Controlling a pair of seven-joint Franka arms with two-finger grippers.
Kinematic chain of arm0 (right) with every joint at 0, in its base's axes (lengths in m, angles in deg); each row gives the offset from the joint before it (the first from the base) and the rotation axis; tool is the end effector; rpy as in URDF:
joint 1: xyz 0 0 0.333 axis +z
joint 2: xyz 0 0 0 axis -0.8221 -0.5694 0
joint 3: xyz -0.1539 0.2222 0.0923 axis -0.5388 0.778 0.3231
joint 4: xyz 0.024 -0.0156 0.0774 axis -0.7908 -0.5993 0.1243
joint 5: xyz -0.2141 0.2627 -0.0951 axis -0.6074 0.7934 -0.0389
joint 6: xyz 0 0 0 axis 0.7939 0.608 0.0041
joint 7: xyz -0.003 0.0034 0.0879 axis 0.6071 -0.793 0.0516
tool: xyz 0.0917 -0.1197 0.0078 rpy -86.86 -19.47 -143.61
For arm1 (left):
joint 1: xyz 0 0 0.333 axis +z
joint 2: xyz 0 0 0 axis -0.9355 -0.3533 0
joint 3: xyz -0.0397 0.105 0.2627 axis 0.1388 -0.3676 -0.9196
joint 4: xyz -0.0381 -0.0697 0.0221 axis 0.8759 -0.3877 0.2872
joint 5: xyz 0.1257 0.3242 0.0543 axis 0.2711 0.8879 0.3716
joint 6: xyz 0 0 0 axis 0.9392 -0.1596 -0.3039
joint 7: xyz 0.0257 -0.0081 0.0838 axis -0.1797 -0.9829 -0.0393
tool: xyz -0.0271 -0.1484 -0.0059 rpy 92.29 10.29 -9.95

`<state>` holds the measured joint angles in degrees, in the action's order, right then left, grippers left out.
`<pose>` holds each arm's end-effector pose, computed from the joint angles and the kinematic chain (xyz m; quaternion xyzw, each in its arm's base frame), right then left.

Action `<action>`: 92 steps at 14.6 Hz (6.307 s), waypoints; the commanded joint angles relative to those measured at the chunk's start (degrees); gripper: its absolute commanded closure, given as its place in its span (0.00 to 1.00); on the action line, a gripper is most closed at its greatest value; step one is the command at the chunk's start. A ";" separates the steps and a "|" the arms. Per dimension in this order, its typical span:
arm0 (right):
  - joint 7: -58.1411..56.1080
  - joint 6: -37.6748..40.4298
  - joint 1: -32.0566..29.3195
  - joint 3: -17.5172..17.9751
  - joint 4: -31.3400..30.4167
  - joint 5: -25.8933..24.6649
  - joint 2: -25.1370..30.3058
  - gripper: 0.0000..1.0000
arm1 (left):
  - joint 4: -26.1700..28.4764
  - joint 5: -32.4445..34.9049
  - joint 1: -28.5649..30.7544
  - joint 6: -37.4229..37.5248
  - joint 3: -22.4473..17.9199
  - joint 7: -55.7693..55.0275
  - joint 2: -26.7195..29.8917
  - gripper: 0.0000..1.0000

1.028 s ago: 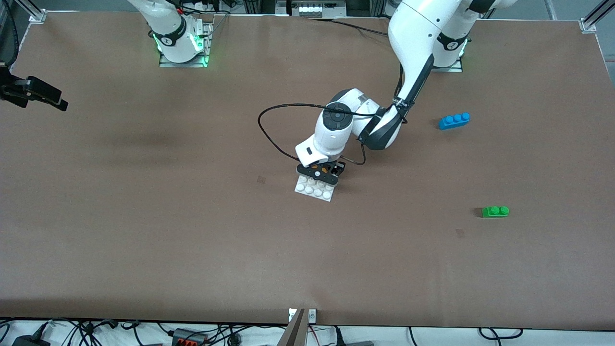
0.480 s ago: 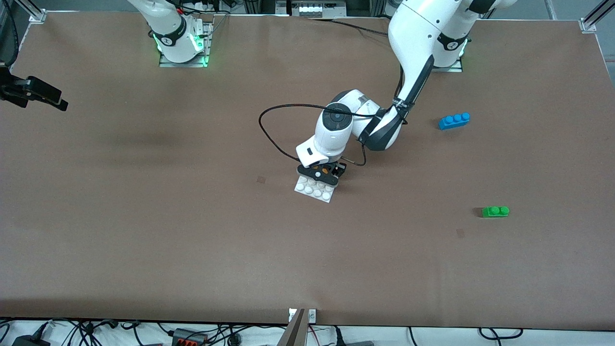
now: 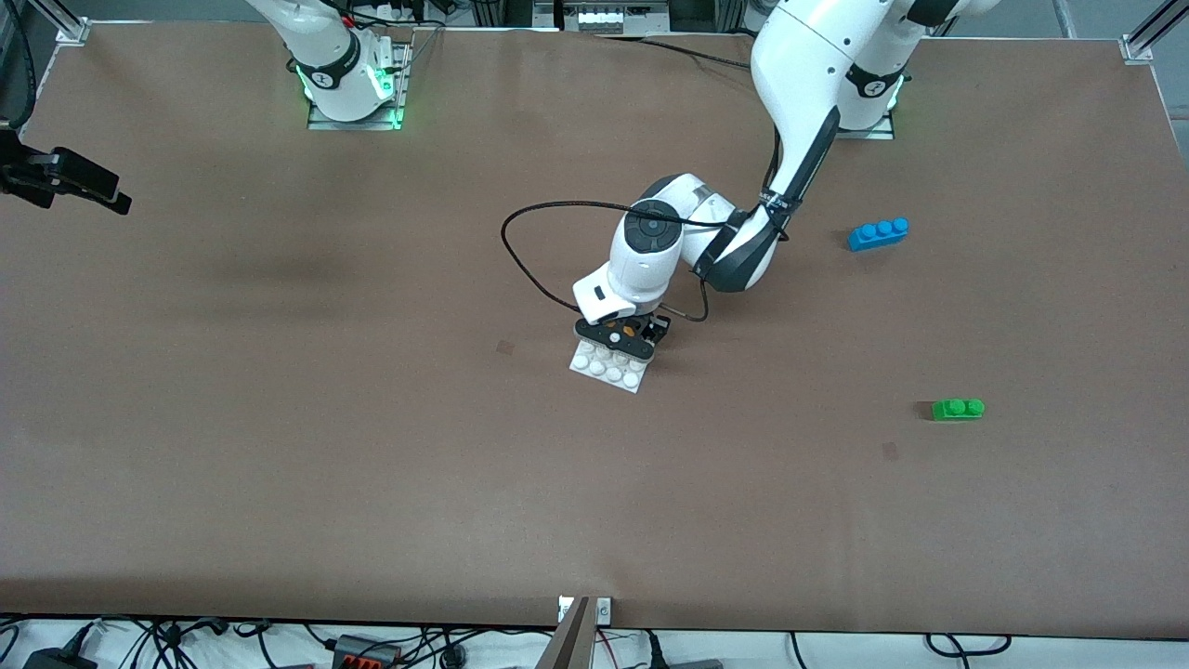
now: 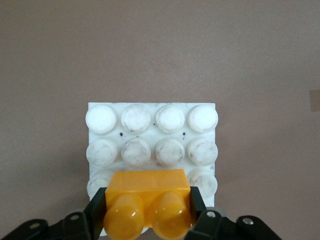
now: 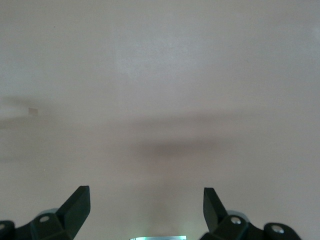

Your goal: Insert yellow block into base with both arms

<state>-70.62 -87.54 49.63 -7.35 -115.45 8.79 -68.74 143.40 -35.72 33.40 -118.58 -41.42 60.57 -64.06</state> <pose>0.4917 -0.0432 0.5375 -0.9985 0.0446 0.0301 0.0138 0.4973 -0.4307 0.1801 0.9848 -0.1641 0.0324 0.0465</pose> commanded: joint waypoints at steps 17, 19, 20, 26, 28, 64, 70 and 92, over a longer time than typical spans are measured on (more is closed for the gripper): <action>0.18 -0.24 -0.67 0.50 -1.16 -0.44 1.02 0.00 | -0.12 -0.09 2.68 3.65 -1.41 7.24 2.43 0.51; 0.18 -0.24 -0.75 0.50 -1.16 -0.44 1.11 0.00 | -0.20 -0.09 2.51 3.56 -1.50 7.61 2.16 0.51; 0.18 -0.24 -0.67 0.50 -1.16 -0.44 1.11 0.00 | -0.12 -0.09 2.25 3.30 -1.50 7.69 1.90 0.51; 0.18 -0.24 -0.75 0.50 -1.16 -0.44 1.02 0.00 | -0.73 0.09 1.10 3.12 -1.50 7.96 0.93 0.51; 0.18 -0.24 -0.75 0.50 -1.16 -0.44 1.11 0.00 | -0.91 0.18 1.10 3.12 -1.50 8.05 0.76 0.51; 0.53 -0.15 -0.31 0.50 -0.98 -0.09 1.02 0.00 | -5.75 -2.11 1.80 3.56 -1.77 10.07 -0.74 0.00; 0.53 -0.15 -0.40 0.50 -0.98 -0.09 1.02 0.00 | -4.51 -2.20 3.57 7.69 -1.68 11.12 1.37 0.00; 0.27 -0.06 -0.49 0.50 -0.98 -0.09 1.02 0.00 | -4.95 -2.55 1.89 2.77 -1.68 11.21 -1.62 0.00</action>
<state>-70.54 -87.54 49.44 -7.08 -115.47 8.79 -68.74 139.11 -36.49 35.51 -114.98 -42.81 70.38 -65.19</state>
